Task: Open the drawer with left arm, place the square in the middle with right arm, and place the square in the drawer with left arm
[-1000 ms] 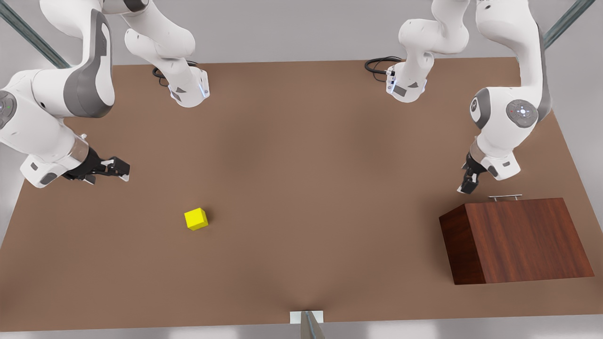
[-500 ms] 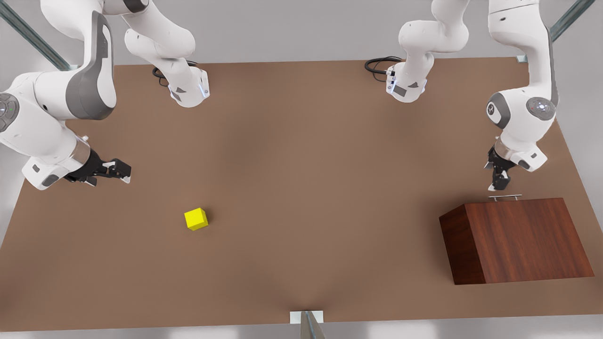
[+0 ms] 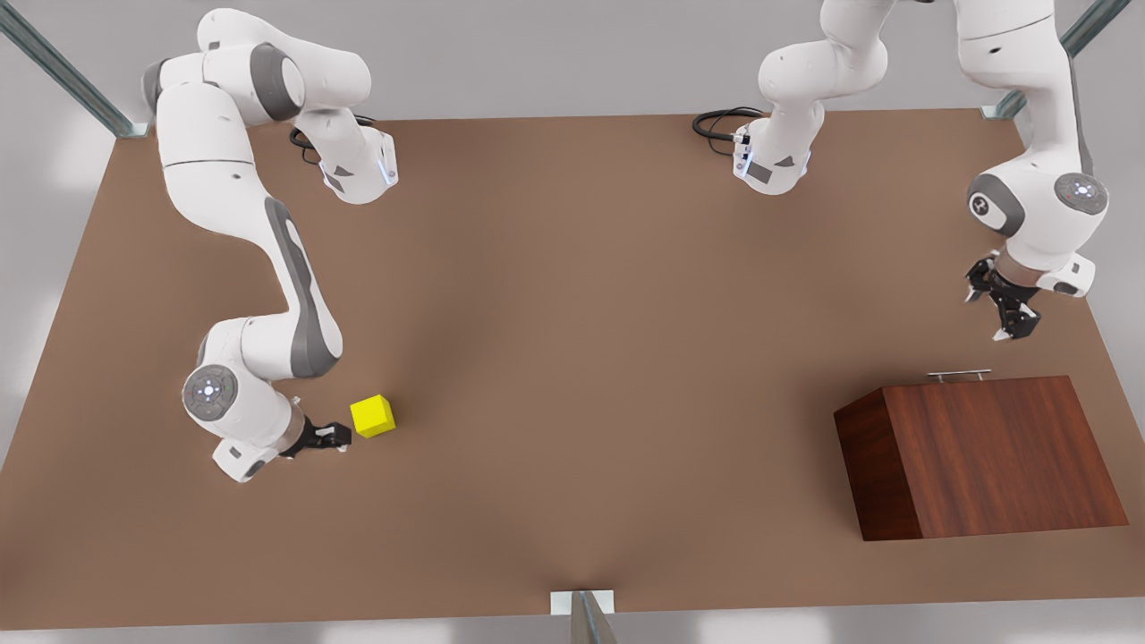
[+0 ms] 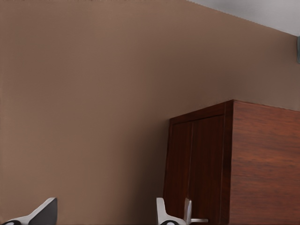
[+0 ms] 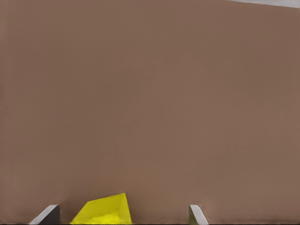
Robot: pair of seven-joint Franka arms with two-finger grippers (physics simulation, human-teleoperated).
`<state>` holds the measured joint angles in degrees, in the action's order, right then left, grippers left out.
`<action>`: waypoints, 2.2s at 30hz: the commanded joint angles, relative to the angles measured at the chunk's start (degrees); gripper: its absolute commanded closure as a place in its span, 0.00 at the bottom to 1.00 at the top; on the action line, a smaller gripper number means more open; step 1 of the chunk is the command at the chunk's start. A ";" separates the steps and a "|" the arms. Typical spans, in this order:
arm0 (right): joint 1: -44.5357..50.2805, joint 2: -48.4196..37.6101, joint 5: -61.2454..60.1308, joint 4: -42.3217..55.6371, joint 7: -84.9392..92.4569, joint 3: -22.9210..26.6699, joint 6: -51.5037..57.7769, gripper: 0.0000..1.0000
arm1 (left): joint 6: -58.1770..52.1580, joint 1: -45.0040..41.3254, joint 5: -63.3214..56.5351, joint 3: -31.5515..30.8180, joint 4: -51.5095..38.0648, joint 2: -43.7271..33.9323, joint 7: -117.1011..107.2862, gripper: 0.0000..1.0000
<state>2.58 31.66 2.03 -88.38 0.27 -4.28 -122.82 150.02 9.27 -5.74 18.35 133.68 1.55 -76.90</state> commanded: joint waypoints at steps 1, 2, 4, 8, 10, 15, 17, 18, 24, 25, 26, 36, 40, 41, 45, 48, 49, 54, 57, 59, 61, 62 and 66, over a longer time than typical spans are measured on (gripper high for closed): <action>-0.03 -0.63 0.00 -0.83 -0.01 -0.02 0.12 0.00 | 0.01 -10.06 -0.06 0.02 0.00 0.03 0.00 0.00; 0.06 -1.87 -0.18 -2.24 -0.01 -0.29 0.38 0.00 | 0.97 -10.06 -0.06 0.02 0.00 0.12 0.00 0.00; -0.03 -2.40 -0.27 -2.33 0.17 -1.16 4.60 0.00 | 2.38 -10.06 -0.14 0.02 -0.09 1.17 0.09 0.00; 2.34 -1.69 -0.36 -2.59 -0.19 -2.48 5.04 0.00 | 3.35 -9.97 -0.14 0.02 -0.35 1.88 0.17 0.00; 3.49 -0.73 0.08 -2.50 -4.58 -2.48 5.13 0.00 | 3.79 -9.53 -0.14 0.02 -0.26 2.14 0.17 0.00; 1.38 2.18 1.14 -4.26 -4.41 -2.13 1.18 0.00 | 5.55 -9.27 -0.32 0.02 -0.61 3.64 0.26 0.00; 1.29 1.91 1.14 -5.23 -3.70 -2.57 1.09 0.00 | 5.72 -9.18 -0.32 0.02 -0.62 3.64 0.35 0.00; 1.38 1.56 1.14 -5.75 -3.70 -2.75 0.56 0.00 | 6.60 -9.18 -0.32 0.02 -0.61 3.72 0.35 0.00; 0.41 1.74 0.96 -9.18 6.31 -3.54 -3.31 0.00 | 9.50 -8.04 -1.02 0.02 -0.70 5.66 0.44 0.00; 0.24 1.82 0.96 -9.18 7.02 -3.54 -3.40 0.00 | 9.50 -8.04 -1.02 0.02 -0.61 5.74 0.52 0.00; 0.15 2.09 0.96 -9.18 7.11 -3.54 -3.84 0.00 | 9.50 -8.04 -1.02 0.02 -0.61 5.75 0.44 0.00; -0.82 3.06 0.52 -11.47 7.90 -3.45 -7.00 0.00 | 12.14 -7.43 -1.02 0.02 -0.70 7.77 0.52 0.00; -1.26 2.26 0.17 -13.14 7.99 -3.62 -7.09 0.00 | 12.14 -7.25 -1.02 0.02 -0.79 8.29 0.53 0.00; -1.43 2.09 0.17 -13.58 7.99 -4.06 -7.17 0.00 | 12.22 -7.25 -1.02 0.02 -1.14 8.65 0.53 0.00; -1.43 2.26 -2.64 -15.16 7.28 -4.42 -8.67 0.00 | 12.14 -7.16 -1.11 0.02 -1.76 9.52 0.53 0.00; -1.26 2.62 -2.73 -15.07 7.72 -4.33 -8.76 0.00 | 12.05 -7.16 -1.11 0.02 -1.76 9.61 0.53 0.00; -1.17 2.70 -2.73 -15.07 7.90 -4.33 -8.76 0.00 | 11.96 -7.16 -1.11 0.02 -1.67 9.61 0.53 0.00; -1.08 3.41 -2.55 -15.51 9.22 -4.33 -11.83 0.00 | 11.52 -7.16 -1.11 0.02 -1.67 9.61 0.53 0.00; -1.00 3.85 -2.64 -15.60 9.22 -4.33 -12.98 0.00 | 11.35 -7.07 -1.20 0.02 -1.49 9.52 0.61 0.00; -1.08 4.63 -2.46 -15.77 9.31 -4.33 -14.03 0.00 | 11.08 -7.07 -1.11 0.02 -1.41 9.44 0.61 0.00; -1.35 4.99 -2.38 -16.21 9.66 -4.24 -14.91 0.00 | 10.20 -6.63 -1.20 0.02 -1.32 9.35 0.61 0.00; -1.43 5.08 -2.38 -16.74 9.66 -4.24 -15.96 0.00 | 9.94 -6.54 -1.20 0.02 -1.32 9.35 0.70 0.00; -1.43 5.25 -2.46 -16.65 9.66 -4.24 -15.96 0.34 | 8.36 -6.54 -1.20 0.11 -1.32 9.17 0.70 0.00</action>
<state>1.14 36.92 -0.43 -105.03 9.93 -8.52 -138.78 157.80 2.72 -6.91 18.45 132.36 10.58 -76.20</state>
